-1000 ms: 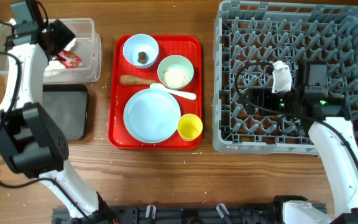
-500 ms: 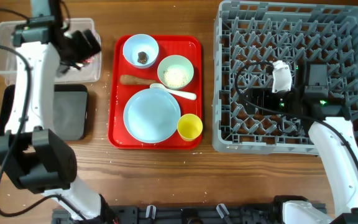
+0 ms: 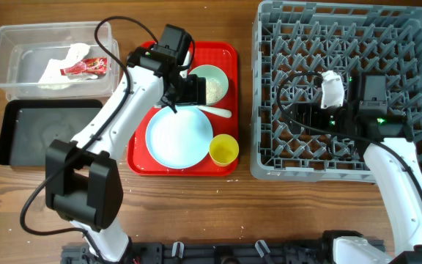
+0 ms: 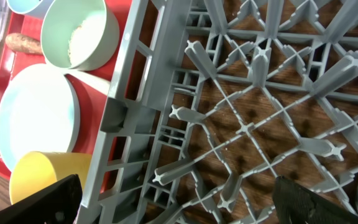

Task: Sort waste into correct bins and load items into the dishwasher rack
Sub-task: 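Reach the left gripper to the yellow cup and grasp it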

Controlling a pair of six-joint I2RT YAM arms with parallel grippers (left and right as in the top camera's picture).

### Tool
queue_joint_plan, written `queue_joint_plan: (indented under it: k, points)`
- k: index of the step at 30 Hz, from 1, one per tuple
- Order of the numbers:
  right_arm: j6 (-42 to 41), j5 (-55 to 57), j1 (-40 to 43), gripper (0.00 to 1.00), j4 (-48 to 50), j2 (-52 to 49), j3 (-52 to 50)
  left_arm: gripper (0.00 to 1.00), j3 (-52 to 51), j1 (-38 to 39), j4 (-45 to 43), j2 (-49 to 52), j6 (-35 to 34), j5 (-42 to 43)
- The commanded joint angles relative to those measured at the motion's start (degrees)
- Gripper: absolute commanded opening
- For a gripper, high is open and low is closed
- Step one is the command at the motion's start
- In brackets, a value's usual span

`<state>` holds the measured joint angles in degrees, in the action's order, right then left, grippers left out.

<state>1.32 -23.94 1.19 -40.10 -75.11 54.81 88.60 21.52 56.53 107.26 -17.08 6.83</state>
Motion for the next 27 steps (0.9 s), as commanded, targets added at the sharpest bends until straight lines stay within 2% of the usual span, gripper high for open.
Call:
queue_joint_plan:
  k: [1, 3, 8, 11, 16, 18, 20, 22, 27]
  points:
    - [0.0, 0.2, 0.1, 1.00, -0.5, -0.4, 1.0, 0.83, -0.6, 1.2, 0.5, 0.7, 3.5, 6.5]
    - [0.0, 0.2, 0.1, 1.00, -0.5, -0.4, 1.0, 0.84, -0.6, 1.5, 3.5, 0.0, 8.7, 11.7]
    - [0.0, 0.2, 0.1, 0.99, -0.5, -0.4, 1.0, 0.85, -0.6, 1.4, 15.9, -0.7, 19.3, 18.6]
    - [0.0, 0.2, 0.1, 1.00, -1.1, -0.4, 1.0, 0.86, -1.6, 1.8, 16.1, -0.7, 19.6, 22.0]
    - [-0.5, 0.2, 0.1, 1.00, -1.1, -0.4, 1.0, 0.79, -10.3, 4.3, 8.0, -0.6, 15.0, 22.0]
    - [-0.5, 0.2, 0.1, 1.00, -1.1, -0.4, 1.0, 0.72, -13.7, 5.7, 3.9, -0.6, 14.4, 21.3]
    - [-0.5, 0.2, 0.1, 1.00, -1.1, -0.4, 1.0, 0.66, -15.4, 6.7, 1.3, -0.6, 9.9, 17.2]
    - [-1.6, 0.2, 0.1, 1.00, -1.1, -0.4, 1.0, 0.54, -15.5, 7.1, 0.7, -0.6, 6.1, 13.3]
    - [-1.6, 0.2, 0.1, 1.00, -1.1, -0.4, 1.0, 0.21, -15.3, 7.1, 0.4, -0.7, 4.6, 13.0]
